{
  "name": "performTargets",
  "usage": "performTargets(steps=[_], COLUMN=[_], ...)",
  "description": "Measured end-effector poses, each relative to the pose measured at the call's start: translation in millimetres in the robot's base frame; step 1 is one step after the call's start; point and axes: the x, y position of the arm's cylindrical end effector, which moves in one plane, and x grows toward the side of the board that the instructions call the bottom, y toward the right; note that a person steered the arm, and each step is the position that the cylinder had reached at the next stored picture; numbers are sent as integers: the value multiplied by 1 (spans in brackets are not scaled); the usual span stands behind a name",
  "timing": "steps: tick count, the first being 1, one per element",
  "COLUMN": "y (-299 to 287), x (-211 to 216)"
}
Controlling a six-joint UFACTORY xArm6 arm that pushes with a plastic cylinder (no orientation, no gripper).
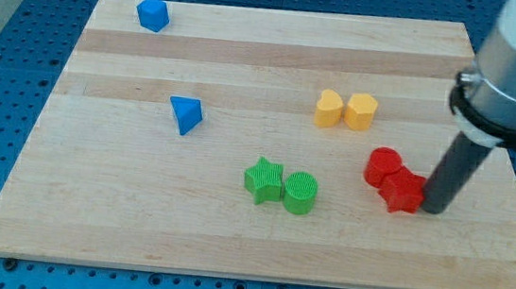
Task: Push the red circle to yellow heart
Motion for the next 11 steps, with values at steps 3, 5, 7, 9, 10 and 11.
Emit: performTargets(steps=[3,5,7,9,10,11], y=[-63,-123,-177,-173,-170,-161], x=[-39,-46,-63,-77,-94,-98])
